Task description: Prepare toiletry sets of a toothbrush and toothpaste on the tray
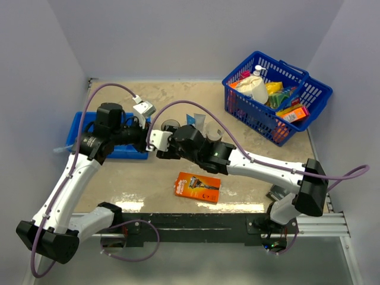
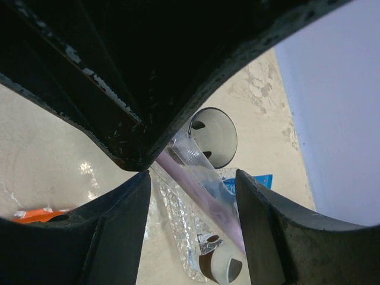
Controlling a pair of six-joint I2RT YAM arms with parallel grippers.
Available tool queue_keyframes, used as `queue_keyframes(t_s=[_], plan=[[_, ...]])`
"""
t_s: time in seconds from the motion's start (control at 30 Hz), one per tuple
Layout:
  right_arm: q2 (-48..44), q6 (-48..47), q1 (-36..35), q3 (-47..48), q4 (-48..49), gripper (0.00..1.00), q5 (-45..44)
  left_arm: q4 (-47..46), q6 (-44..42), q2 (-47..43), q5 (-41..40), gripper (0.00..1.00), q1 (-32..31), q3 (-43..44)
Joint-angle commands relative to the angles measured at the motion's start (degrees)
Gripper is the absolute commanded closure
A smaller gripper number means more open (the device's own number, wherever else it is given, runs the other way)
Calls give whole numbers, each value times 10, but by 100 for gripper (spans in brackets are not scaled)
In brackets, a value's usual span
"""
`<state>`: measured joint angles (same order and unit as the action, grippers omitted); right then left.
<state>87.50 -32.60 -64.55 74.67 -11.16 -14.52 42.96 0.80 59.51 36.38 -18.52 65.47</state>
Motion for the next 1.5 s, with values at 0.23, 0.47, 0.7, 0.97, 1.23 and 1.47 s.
queue_keyframes(t_s=[0.23, 0.47, 0.7, 0.97, 1.23, 1.47], plan=[[-10, 4, -2, 0, 40, 61, -20, -8, -5, -3, 27, 64, -5, 27], [-11, 12, -2, -6, 40, 72, -23, -23, 3, -5, 25, 53, -5, 30], [-21, 35, -2, -32, 72, 85, -16, -51, 9, -12, 10, 40, -4, 26], [-41, 73, 0, -71, 101, 86, -23, -100, -31, -78, -30, 13, -4, 12], [-82, 142, 50, -102, 134, 86, 51, -162, -69, -148, 45, 7, -4, -39], [-157, 218, 109, -139, 186, 85, 165, -214, -63, -140, 142, 7, -4, -72]])
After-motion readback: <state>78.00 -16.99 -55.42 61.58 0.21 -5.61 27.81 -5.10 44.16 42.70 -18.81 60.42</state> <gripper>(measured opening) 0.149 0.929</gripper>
